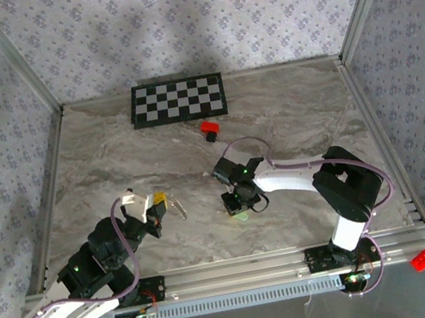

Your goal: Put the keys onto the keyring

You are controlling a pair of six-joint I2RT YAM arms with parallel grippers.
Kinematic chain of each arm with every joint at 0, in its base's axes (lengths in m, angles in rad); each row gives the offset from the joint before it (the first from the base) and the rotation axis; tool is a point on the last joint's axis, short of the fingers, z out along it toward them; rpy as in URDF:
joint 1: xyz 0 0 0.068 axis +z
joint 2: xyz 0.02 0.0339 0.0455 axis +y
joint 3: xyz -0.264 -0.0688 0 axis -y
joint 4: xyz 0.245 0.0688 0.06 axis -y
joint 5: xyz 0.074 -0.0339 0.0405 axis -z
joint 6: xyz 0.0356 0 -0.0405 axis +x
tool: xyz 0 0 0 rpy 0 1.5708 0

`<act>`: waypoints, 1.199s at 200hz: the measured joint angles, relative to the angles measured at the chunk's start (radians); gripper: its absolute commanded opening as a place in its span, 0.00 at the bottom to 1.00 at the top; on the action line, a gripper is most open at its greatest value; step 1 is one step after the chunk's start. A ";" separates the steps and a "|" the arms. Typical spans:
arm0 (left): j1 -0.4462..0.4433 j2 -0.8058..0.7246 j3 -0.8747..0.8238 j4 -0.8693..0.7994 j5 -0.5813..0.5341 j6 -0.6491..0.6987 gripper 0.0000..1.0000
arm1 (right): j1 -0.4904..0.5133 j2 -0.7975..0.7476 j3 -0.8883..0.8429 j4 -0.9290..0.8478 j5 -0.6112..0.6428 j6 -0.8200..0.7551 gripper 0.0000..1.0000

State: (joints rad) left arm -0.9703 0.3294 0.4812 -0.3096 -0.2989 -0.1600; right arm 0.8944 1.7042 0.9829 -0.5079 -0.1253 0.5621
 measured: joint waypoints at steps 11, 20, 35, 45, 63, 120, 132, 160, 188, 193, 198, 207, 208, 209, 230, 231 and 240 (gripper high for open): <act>0.000 0.000 0.000 0.000 0.000 0.002 0.00 | 0.000 0.001 0.002 0.000 -0.003 0.000 0.20; 0.000 0.000 0.000 0.000 0.000 0.002 0.00 | 0.000 0.002 0.002 0.000 -0.003 0.000 0.19; 0.000 0.000 0.000 0.000 0.000 0.002 0.00 | 0.000 0.002 0.002 0.000 -0.003 0.000 0.18; 0.000 0.000 0.000 0.000 0.000 0.002 0.00 | 0.000 0.002 0.002 0.000 -0.003 0.000 0.18; 0.000 0.000 0.000 0.000 0.000 0.002 0.00 | 0.000 0.001 0.002 0.000 -0.003 0.000 0.22; 0.000 0.000 0.000 0.000 0.000 0.002 0.00 | -0.002 0.001 0.002 0.000 -0.003 0.000 0.23; 0.000 0.000 0.000 0.000 0.000 0.002 0.00 | -0.004 0.001 0.002 0.000 -0.003 0.000 0.23; 0.000 0.001 0.000 0.001 0.001 0.002 0.00 | -0.009 0.001 0.002 0.000 -0.003 0.000 0.22; 0.000 0.006 0.000 0.011 0.004 0.002 0.00 | -0.012 0.001 0.014 -0.004 -0.003 -0.001 0.24; 0.000 0.008 0.000 0.013 0.005 0.002 0.00 | -0.013 0.001 0.017 -0.005 -0.003 -0.001 0.25; 0.000 0.009 0.000 0.014 0.008 0.002 0.00 | -0.013 0.002 0.020 -0.005 -0.003 -0.002 0.26; 0.000 0.011 0.000 0.018 0.009 0.002 0.00 | -0.015 0.001 0.023 -0.005 -0.003 -0.001 0.26; 0.000 0.011 0.000 0.018 0.009 0.002 0.00 | -0.015 0.002 0.023 -0.004 -0.003 -0.001 0.26; 0.000 0.011 0.000 0.018 0.009 0.002 0.00 | -0.015 0.001 0.023 -0.004 -0.003 -0.001 0.26; 0.000 0.013 0.000 0.019 0.015 0.002 0.00 | -0.016 0.002 0.023 -0.006 -0.003 -0.001 0.24; 0.000 0.013 0.000 0.019 0.015 0.002 0.00 | -0.017 0.002 0.023 -0.006 -0.003 -0.002 0.24; 0.000 0.013 0.000 0.019 0.016 0.002 0.00 | -0.017 0.002 0.024 -0.008 -0.003 -0.002 0.24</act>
State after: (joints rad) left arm -0.9703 0.3428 0.4808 -0.2909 -0.2832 -0.1585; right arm 0.8772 1.7058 1.0069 -0.5163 -0.1280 0.5606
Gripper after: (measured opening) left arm 0.047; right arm 0.244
